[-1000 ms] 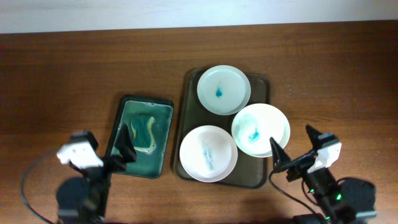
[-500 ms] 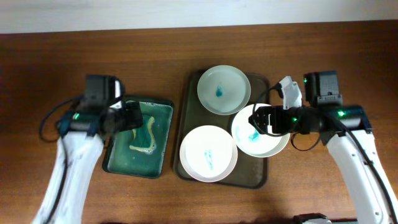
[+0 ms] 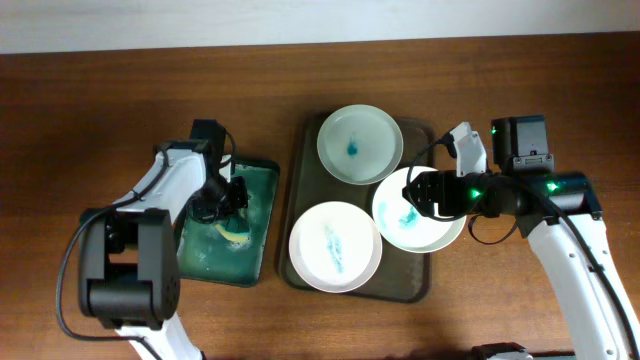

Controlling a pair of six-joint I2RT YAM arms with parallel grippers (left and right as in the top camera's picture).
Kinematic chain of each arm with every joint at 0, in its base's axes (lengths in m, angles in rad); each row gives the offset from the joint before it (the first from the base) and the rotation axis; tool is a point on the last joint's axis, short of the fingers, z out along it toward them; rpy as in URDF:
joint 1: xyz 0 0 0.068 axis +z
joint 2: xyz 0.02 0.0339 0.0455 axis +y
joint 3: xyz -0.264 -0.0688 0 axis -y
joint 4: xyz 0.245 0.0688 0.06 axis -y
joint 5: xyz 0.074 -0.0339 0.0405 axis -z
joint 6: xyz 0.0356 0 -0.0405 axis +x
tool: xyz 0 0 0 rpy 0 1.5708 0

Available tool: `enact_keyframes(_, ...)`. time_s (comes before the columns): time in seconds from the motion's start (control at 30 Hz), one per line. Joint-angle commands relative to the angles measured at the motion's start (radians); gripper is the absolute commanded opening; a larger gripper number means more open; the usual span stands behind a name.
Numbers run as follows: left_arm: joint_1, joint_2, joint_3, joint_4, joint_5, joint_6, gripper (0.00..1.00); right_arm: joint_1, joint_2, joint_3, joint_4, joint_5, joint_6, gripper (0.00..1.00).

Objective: Clean dirty plates on tray and stack at the side

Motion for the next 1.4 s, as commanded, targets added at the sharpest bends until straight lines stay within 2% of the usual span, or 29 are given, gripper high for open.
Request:
enact_keyframes(0.0,0.007,0.040,0.158,-0.170,-0.023,0.006,0.30,-0.001,-0.017,0.019,0.000,-0.012,0.000,0.83)
enact_keyframes(0.03,0.007,0.040,0.232,-0.240,-0.023,0.006,0.43,-0.001,-0.017,0.019,0.000,-0.012,0.000,0.82)
enact_keyframes(0.1,0.007,0.040,0.277,-0.272,-0.023,0.006,0.47,-0.001,-0.017,0.019,-0.001,-0.012,0.000,0.83)
enact_keyframes(0.13,0.007,0.040,0.294,-0.278,-0.026,0.006,0.54,-0.001,-0.017,0.019,-0.001,-0.009,0.000,0.83)
enact_keyframes(0.2,0.007,0.040,0.294,-0.275,-0.057,0.006,0.57,-0.001,-0.017,0.019,0.000,-0.009,0.000,0.83)
enact_keyframes(0.33,-0.004,0.048,0.237,-0.197,-0.178,0.005,0.47,-0.001,-0.017,0.019,0.000,-0.008,0.000,0.83)
enact_keyframes(0.37,-0.010,0.049,0.195,-0.143,-0.164,0.005,0.36,-0.001,-0.017,0.019,0.000,-0.009,0.000,0.83)
enact_keyframes(0.4,-0.022,0.050,0.143,-0.078,-0.153,0.005,0.30,-0.001,-0.017,0.019,0.001,-0.008,0.000,0.83)
enact_keyframes(0.47,-0.039,0.050,0.055,0.026,-0.145,0.005,0.29,-0.001,-0.017,0.019,0.000,-0.008,0.000,0.83)
enact_keyframes(0.5,-0.049,0.050,0.017,0.052,-0.134,0.005,0.22,-0.001,-0.017,0.019,0.001,-0.008,0.000,0.83)
enact_keyframes(0.53,-0.055,0.050,0.016,0.047,-0.135,0.006,0.01,-0.001,-0.017,0.019,0.001,-0.008,0.000,0.83)
enact_keyframes(0.6,-0.055,0.047,0.044,0.024,-0.119,0.005,0.00,-0.001,-0.017,0.019,0.001,-0.008,0.000,0.83)
enact_keyframes(0.7,-0.054,0.047,0.194,-0.076,-0.093,0.001,0.00,-0.001,-0.017,0.019,0.000,-0.008,0.000,0.83)
enact_keyframes(0.73,-0.054,0.047,0.239,-0.114,-0.093,0.001,0.05,-0.001,-0.017,0.019,0.000,-0.008,0.000,0.83)
enact_keyframes(0.77,-0.054,0.047,0.281,-0.152,-0.093,0.002,0.23,-0.001,-0.017,0.019,0.000,-0.008,0.000,0.83)
enact_keyframes(0.8,-0.054,0.047,0.335,-0.217,-0.093,0.002,0.36,-0.001,-0.017,0.019,0.000,-0.008,0.000,0.83)
enact_keyframes(0.9,-0.054,0.047,0.401,-0.374,-0.093,0.002,0.57,-0.001,-0.017,0.019,0.000,0.000,0.000,0.83)
enact_keyframes(1.0,-0.061,0.048,0.368,-0.475,-0.087,0.002,0.56,-0.001,-0.017,0.019,0.000,0.006,0.000,0.83)
enact_keyframes(1.07,-0.075,0.048,0.301,-0.458,-0.090,0.002,0.56,-0.001,-0.017,0.019,0.000,0.006,0.000,0.83)
enact_keyframes(1.13,-0.077,0.048,0.221,-0.393,-0.090,0.002,0.52,-0.001,-0.017,0.019,0.000,0.006,0.000,0.83)
enact_keyframes(1.23,-0.080,0.048,0.058,-0.197,-0.082,0.002,0.38,-0.001,-0.017,0.019,-0.001,0.006,0.000,0.83)
enact_keyframes(1.27,-0.085,0.048,-0.009,-0.103,-0.079,0.001,0.24,-0.001,-0.017,0.019,-0.009,0.006,0.000,0.83)
enact_keyframes(1.3,-0.085,0.048,-0.027,-0.072,-0.079,0.001,0.05,-0.001,-0.014,0.019,-0.026,0.006,0.005,0.81)
enact_keyframes(1.33,-0.085,0.048,-0.026,-0.059,-0.079,0.001,0.00,-0.001,-0.007,0.018,-0.045,0.007,0.023,0.79)
enact_keyframes(1.37,-0.085,0.048,-0.010,-0.062,-0.079,0.001,0.00,-0.001,0.012,0.018,-0.080,0.007,0.031,0.73)
